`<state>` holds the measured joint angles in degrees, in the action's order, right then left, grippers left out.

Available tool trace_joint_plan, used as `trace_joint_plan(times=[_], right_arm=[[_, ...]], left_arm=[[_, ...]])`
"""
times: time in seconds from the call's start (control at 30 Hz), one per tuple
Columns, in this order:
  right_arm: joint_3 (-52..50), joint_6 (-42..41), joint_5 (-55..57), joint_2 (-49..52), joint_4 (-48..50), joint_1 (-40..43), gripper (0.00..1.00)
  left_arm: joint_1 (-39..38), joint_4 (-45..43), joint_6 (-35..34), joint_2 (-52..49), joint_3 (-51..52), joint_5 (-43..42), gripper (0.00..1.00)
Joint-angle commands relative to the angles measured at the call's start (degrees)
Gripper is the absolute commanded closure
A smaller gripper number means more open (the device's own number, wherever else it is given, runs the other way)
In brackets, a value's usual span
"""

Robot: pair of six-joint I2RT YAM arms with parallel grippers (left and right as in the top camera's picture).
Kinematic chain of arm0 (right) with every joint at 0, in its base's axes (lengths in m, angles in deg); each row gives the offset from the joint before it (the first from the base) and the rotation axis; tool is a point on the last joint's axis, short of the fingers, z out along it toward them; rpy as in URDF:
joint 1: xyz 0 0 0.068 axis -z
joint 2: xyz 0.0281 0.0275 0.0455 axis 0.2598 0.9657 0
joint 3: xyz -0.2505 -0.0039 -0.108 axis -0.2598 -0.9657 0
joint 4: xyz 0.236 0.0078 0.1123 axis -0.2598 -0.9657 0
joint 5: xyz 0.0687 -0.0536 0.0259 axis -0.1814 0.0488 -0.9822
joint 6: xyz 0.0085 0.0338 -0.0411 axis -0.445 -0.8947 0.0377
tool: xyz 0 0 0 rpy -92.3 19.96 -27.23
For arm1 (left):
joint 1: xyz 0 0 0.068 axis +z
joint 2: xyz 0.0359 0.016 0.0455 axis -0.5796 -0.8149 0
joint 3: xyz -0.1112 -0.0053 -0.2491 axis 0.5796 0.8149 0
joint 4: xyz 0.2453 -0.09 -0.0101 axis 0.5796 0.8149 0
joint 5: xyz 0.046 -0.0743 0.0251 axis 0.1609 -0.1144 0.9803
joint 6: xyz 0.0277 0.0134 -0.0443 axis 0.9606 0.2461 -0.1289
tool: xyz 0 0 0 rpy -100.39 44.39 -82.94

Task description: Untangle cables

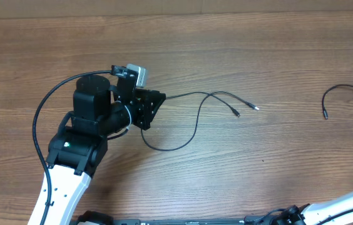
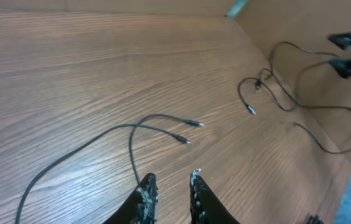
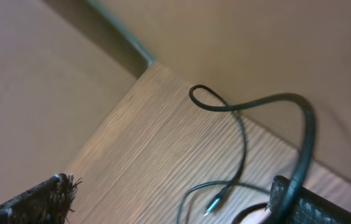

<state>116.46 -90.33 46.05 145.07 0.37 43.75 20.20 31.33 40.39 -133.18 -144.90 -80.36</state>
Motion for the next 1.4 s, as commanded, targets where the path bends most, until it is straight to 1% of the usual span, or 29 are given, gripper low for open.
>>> trace_joint_plan(times=[0.0,0.1,0.23,0.33,0.37,0.4,0.47,0.6,0.67,0.73,0.77,0.83,0.9,0.93,1.0,1.17,1.37], right_arm=[[1.9,2.7,4.2,-2.2,-1.2,-2.7,0.0],[1.9,2.7,14.1,-2.2,-4.5,-4.6,0.0],[1.9,1.7,41.0,-2.2,-9.8,-8.0,0.0],[1.9,-4.3,58.8,-2.2,-12.4,-9.7,0.0],[1.9,-6.9,62.8,-2.2,-13.6,-10.0,0.0],[1.9,-8.1,63.6,-2.2,-14.5,-10.2,0.0],[1.9,-8.3,58.9,-2.2,-16.4,-10.4,0.0],[1.9,-8.7,38.7,-2.0,-21.3,-10.4,0.0],[1.8,-11.4,33.2,-1.6,-23.5,-10.6,0.0],[1.7,-16.3,30.1,-1.0,-27.5,-11.1,0.0],[1.3,-17.4,29.2,-1.0,-28.7,-11.4,0.0],[-0.3,-18.1,27.3,-1.0,-30.3,-12.8,0.0],[-2.5,-17.0,26.2,-1.0,-32.0,-15.2,0.0],[-3.6,-15.5,26.2,-1.0,-32.6,-16.5,0.0],[-6.5,-9.5,26.3,-1.0,-32.6,-19.4,0.0],[-13.9,9.9,26.8,-1.0,-31.0,-25.8,0.0],[-19.9,18.0,26.7,-1.0,-27.2,-30.3,0.0]], left_arm=[[0.2,-0.1,1.9,0.1,0.3,-3.7,0.81],[0.2,0.1,1.9,0.1,0.3,-4.5,0.79],[0.2,0.2,1.9,0.1,0.3,-4.5,0.78],[0.2,0.2,1.9,0.1,0.3,-4.5,0.77],[0.2,0.2,1.9,0.1,0.3,-4.5,0.77],[0.2,0.2,1.9,0.1,0.3,-4.5,0.77],[0.2,0.1,1.9,0.1,0.3,-4.5,0.77],[0.2,-0.1,1.8,0.1,0.3,-4.5,0.77],[0.2,-0.1,1.8,0.1,0.3,-4.5,0.77],[0.2,-0.1,1.8,0.1,0.3,-4.5,0.77],[0.2,-0.1,1.8,0.1,0.3,-4.7,0.77],[0.2,-0.1,1.8,0.1,0.3,-5.3,0.78],[0.2,-0.4,1.8,0.1,0.3,-7.1,0.77],[0.2,-0.6,1.8,0.1,0.3,-7.9,0.77],[0.2,-1.1,1.6,0.1,0.3,-10.0,0.77],[0.2,-1.4,0.0,0.1,0.3,-14.6,0.77],[0.2,-1.0,-0.5,0.2,0.3,-17.6,0.77]])
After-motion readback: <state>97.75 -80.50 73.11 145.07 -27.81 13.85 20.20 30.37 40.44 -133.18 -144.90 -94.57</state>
